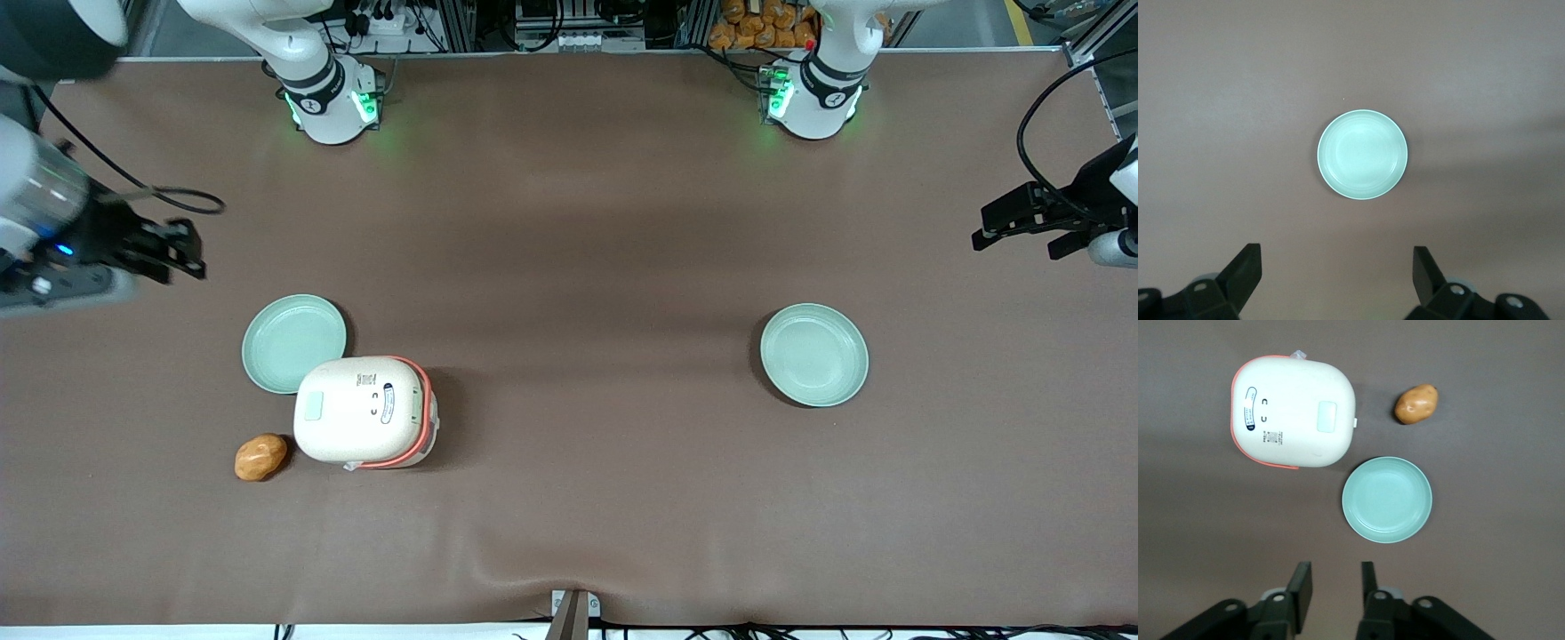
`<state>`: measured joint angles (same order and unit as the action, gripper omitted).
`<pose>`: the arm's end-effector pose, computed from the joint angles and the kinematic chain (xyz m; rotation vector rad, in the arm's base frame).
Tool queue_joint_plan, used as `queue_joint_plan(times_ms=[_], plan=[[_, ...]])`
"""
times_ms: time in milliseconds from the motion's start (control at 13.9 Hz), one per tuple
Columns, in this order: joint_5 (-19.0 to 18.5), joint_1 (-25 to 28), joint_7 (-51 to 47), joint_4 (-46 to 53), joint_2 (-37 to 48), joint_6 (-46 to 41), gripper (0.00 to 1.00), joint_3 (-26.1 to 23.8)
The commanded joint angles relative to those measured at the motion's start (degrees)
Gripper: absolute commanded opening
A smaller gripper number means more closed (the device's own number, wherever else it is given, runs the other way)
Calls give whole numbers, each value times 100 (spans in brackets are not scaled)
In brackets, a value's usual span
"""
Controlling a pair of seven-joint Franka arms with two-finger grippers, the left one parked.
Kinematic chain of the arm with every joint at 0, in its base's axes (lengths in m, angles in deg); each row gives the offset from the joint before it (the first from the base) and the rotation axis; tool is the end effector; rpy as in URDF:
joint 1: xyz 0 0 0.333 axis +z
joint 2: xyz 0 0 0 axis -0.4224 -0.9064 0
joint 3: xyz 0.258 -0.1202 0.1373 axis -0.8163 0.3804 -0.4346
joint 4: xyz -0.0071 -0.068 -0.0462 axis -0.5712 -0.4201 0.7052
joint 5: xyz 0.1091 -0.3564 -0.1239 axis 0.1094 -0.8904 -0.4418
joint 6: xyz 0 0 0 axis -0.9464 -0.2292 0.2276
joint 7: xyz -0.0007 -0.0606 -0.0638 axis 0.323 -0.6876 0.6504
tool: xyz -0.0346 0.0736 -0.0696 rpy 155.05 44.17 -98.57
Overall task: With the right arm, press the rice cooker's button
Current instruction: 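Move the right gripper over the white rice cooker's lid button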
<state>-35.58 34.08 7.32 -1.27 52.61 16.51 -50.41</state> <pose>0.6016 0.0885 0.6007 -3.1105 -0.2541 0.1068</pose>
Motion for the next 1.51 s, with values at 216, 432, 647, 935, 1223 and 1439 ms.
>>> queue_joint_plan(times_ms=[216,432,647,935,1223,1439], plan=[[92,216,-67,71,-682,810,2,28],[127,93,-67,79,-1077,1205,1,37],[127,75,-58,80,-1429,1794,1,46],[127,102,-58,80,-1720,2200,0,46],[127,102,-49,45,-1904,2209,0,46],[136,163,-58,36,-1992,2209,0,46]])
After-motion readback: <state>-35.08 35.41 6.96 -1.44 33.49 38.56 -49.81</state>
